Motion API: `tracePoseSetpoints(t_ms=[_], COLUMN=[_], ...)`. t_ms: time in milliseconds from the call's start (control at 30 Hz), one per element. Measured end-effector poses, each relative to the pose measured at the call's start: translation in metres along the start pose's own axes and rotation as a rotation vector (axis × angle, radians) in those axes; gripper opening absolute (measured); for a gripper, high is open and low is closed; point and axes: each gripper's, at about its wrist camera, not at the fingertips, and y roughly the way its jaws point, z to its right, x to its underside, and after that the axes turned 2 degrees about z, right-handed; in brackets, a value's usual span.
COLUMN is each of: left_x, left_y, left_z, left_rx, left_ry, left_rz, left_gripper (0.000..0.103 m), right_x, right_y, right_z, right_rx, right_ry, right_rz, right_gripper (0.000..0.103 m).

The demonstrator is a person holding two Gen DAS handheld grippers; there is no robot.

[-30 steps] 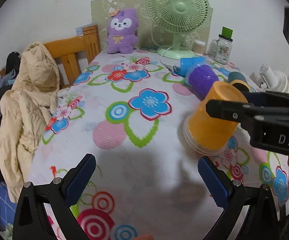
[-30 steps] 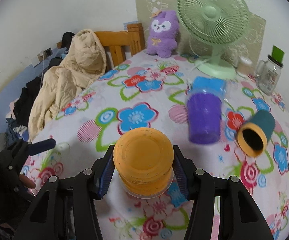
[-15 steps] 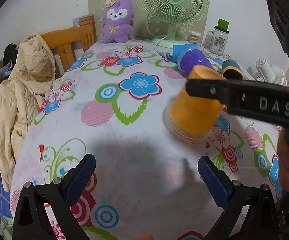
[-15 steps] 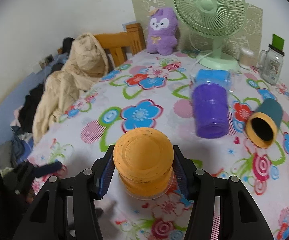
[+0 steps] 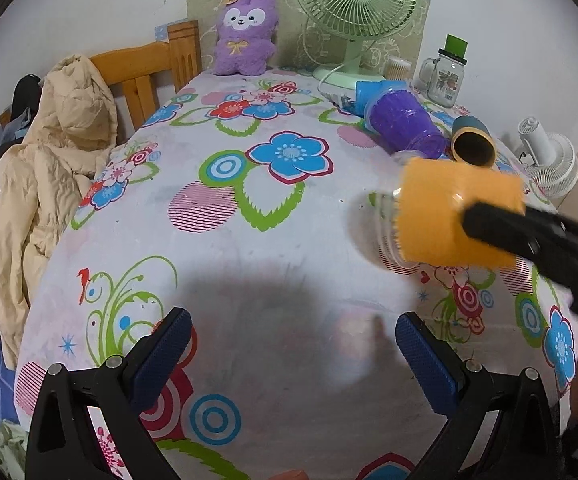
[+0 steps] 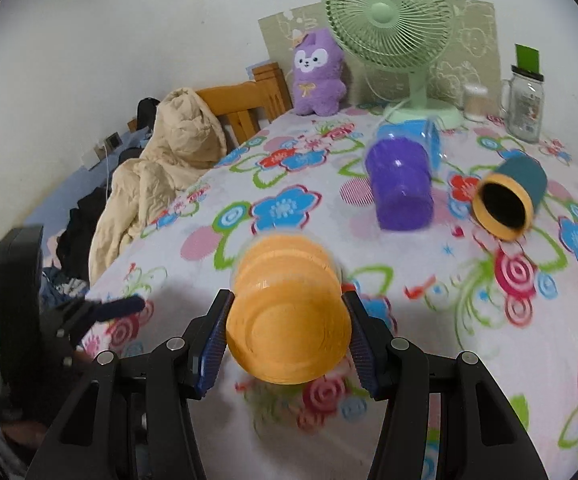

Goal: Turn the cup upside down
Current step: 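Rotate the orange cup with the right gripper toward the left gripper, then grasp the orange cup with the left gripper while the right gripper releases it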

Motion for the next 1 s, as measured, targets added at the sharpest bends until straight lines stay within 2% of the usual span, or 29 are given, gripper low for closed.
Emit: tracePoseSetpoints(t_ms=[233, 500, 567, 633, 1000], left_x=[0.000, 0.000, 0.002, 0.003, 0.006], left_y=[-0.001, -0.007, -0.006, -0.006, -0.010], left_z=[0.012, 0.022, 0.025, 0.028, 0.048], left_rx=[0.005, 0.006, 0.003, 0.003, 0.010], left_ry=[0.024, 0.035, 0.044, 0.050, 0.078], left_rz=[0.000, 0.010, 0.004, -0.001, -0.004], left_gripper=[0.103, 0.103, 0.103, 0.103, 0.103], right_x=[0.005, 0.015, 0.017, 0.018, 0.021], right_y=[-0.004, 0.000, 0.000, -0.004, -0.028], right_z=[-0.001, -0.001, 0.001, 0.004, 0.021], right_rx=[0.044, 0.068, 0.069, 0.049, 0.036], right_ry=[0.000, 0.000, 0.014, 0.036, 0.082], right_rz=[0.039, 0.027, 0.026, 0.037, 0.083], right_gripper=[0.058, 0.060, 0.066, 0.079, 0.080])
